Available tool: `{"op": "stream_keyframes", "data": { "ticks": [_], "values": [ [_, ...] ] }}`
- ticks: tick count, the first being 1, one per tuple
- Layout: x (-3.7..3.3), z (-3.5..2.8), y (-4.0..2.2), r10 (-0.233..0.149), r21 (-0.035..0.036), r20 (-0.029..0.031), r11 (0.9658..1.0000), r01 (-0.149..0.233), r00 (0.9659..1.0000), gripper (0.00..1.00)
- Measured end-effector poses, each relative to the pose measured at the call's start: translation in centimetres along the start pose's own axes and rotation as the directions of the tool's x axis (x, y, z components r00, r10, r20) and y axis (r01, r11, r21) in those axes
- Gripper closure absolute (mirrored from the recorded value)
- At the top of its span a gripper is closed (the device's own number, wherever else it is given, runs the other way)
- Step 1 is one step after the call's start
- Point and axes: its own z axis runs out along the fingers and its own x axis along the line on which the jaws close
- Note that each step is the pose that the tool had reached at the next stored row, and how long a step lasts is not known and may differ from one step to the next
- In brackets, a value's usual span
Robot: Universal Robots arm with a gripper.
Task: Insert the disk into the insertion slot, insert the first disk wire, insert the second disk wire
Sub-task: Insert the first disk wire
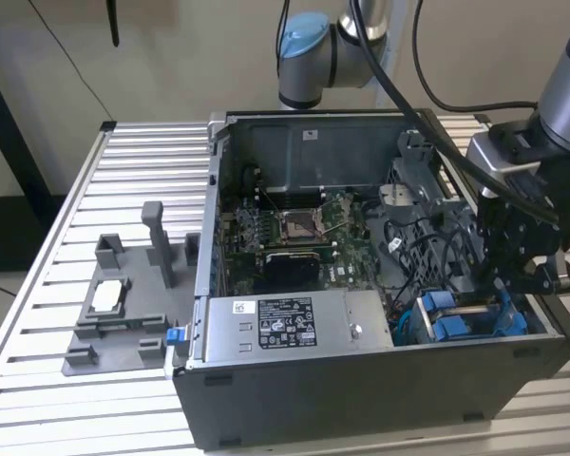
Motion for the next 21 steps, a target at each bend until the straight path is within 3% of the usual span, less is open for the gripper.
{"op": "stream_keyframes", "data": {
  "ticks": [8, 13, 14, 17, 21],
  "values": [
    [0.06, 0.8, 0.04, 0.006, 0.0016, -0.008, 1.0, -0.006, 0.9999, 0.81],
    [0.07, 0.96, 0.05, 0.007, 0.0017, -0.0059, 1.0, -0.007, 1.0, 0.8],
    [0.06, 0.77, 0.04, 0.007, 0.0014, -0.0054, 1.0, -0.007, 1.0, 0.73],
    [-0.02, -0.27, -0.02, 0.007, 0.0005, -0.0069, 1.0, -0.007, 1.0, 0.73],
    [-0.08, -1.11, -0.06, 0.007, 0.0004, -0.007, 1.0, -0.007, 0.9999, 0.73]
  ]
}}
